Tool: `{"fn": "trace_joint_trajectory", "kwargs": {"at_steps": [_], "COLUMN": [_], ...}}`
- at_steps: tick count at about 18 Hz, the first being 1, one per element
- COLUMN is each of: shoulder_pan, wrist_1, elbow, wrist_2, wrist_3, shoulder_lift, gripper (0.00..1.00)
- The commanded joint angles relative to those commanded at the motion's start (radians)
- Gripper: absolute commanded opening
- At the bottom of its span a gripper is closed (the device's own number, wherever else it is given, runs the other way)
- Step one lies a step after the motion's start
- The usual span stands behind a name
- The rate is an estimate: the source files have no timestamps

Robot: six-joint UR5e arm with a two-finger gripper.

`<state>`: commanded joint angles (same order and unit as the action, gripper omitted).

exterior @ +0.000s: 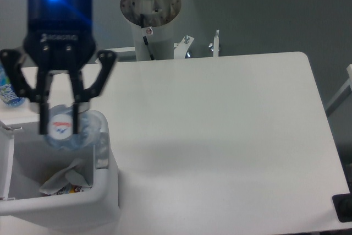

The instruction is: Place the trash in the trash can

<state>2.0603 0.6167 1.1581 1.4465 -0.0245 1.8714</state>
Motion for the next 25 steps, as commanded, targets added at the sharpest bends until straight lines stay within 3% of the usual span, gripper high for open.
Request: {"fn": "trace_joint_trajectory", "kwargs": {"at_steps": [4,7,8,9,10,17,22,25], "shoulder_pan": [-0.034,-0.038,-0.038,-0.038,-0.038,-0.02,0.105,0.2], "wrist_1": [0.0,0.0,0.0,0.002,0.002,0.005,0.015,0.023], "elbow": [0.031,0.078,0.096,0.113,0.124,0.129,0.17,0.235], "wrist_2": [0.0,0.0,0.0,0.002,0.003,0.024,0.311,0.348], "wrist_3": [-0.002,0.002,0.003,0.009,0.017,0.018,0.099,0.247], "shoulder_lift": [0.023,0.025,0.023,0.02,0.019,-0.001,-0.005,-0.017], "gripper": [0.24,0.37,0.51,0.82,1.0,1.0,1.0,1.0]}}
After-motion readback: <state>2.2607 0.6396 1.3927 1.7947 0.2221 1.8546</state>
